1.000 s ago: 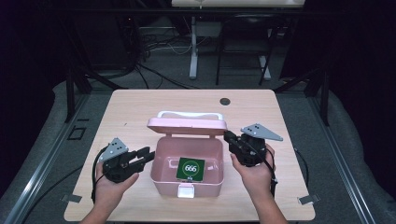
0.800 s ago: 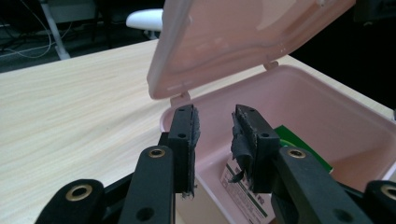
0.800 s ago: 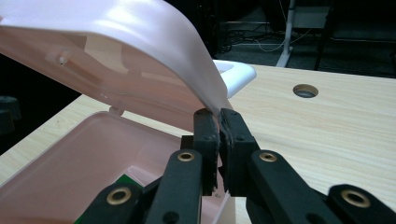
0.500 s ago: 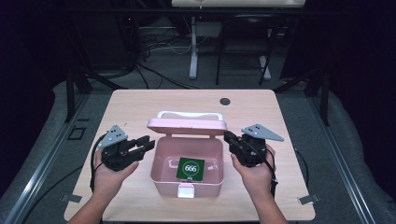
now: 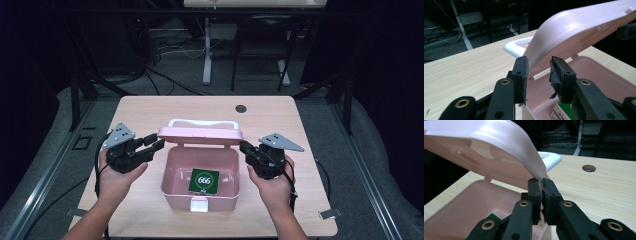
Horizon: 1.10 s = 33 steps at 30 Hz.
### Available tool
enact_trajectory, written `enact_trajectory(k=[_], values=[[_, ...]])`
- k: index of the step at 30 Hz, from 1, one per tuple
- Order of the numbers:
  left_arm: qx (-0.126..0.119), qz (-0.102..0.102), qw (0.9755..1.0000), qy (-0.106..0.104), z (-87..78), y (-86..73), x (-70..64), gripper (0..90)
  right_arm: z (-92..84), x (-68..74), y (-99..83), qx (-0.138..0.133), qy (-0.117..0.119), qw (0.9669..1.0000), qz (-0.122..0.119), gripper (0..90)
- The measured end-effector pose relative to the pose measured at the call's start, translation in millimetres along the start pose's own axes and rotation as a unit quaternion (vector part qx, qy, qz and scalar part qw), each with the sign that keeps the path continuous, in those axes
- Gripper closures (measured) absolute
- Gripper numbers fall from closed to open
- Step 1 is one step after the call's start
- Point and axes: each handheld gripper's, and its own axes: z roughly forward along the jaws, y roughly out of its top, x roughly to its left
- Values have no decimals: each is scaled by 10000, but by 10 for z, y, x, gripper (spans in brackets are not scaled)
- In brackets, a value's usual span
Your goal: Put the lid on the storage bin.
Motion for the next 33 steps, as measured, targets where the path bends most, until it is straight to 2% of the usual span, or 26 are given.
enact_trajectory(k=[5, 6, 17, 24, 33], values=[[-98, 25, 9999, 2, 14, 53, -23, 710, 3, -7, -2, -6, -2, 10000, 1, 858], [-88, 32, 10000, 16, 12, 64, -22, 737, 5, -14, -5, -7, 2, 10000, 11, 857], [-69, -10, 9999, 123, 52, 109, 18, 796, -26, -63, -5, -51, -4, 10000, 34, 844], [-38, -14, 9999, 128, 51, 120, 18, 804, -72, -140, 14, -109, -65, 9998, 128, 829], [-63, -10, 10000, -2, -15, 90, -2, 793, -68, -173, 9, -164, -109, 9997, 114, 783]])
